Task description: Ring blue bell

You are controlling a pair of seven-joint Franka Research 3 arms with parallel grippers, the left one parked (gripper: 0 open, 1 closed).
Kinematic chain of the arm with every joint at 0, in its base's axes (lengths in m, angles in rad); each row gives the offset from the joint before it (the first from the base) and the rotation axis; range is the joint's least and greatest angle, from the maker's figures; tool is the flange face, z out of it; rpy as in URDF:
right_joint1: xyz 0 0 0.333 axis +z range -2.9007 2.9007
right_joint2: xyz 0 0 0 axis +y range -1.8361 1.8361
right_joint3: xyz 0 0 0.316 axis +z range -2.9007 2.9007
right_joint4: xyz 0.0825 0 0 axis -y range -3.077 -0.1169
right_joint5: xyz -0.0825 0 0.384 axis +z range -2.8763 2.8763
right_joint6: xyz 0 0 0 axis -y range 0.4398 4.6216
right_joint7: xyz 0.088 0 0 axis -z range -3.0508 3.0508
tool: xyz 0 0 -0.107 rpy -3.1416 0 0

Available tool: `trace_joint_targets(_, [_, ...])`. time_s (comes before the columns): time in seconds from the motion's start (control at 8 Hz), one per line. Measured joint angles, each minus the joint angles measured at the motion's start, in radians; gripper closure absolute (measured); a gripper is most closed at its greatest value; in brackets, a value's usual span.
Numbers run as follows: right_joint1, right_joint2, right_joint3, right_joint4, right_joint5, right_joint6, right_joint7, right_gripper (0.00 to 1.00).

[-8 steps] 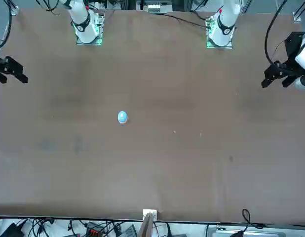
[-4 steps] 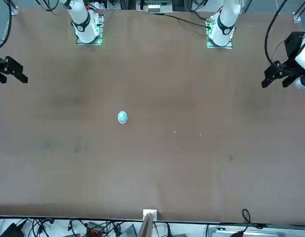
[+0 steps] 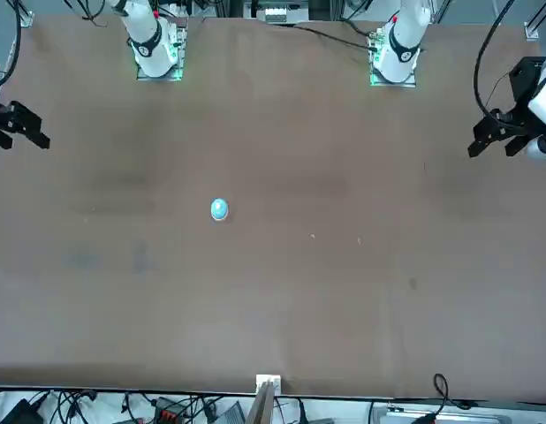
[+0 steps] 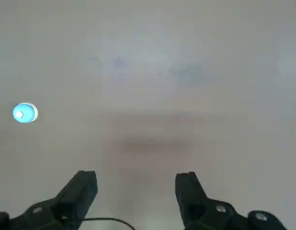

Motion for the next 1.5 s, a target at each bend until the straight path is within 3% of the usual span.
trace_joint_targets(1.0, [0.0,0.019,0.0,0.0,0.0,-0.018,0.0,0.03])
trace_joint_targets(1.12, [0.0,0.022,0.0,0.0,0.0,-0.018,0.0,0.18])
trace_joint_targets(1.5, [0.0,0.03,0.0,0.0,0.001,-0.03,0.0,0.78])
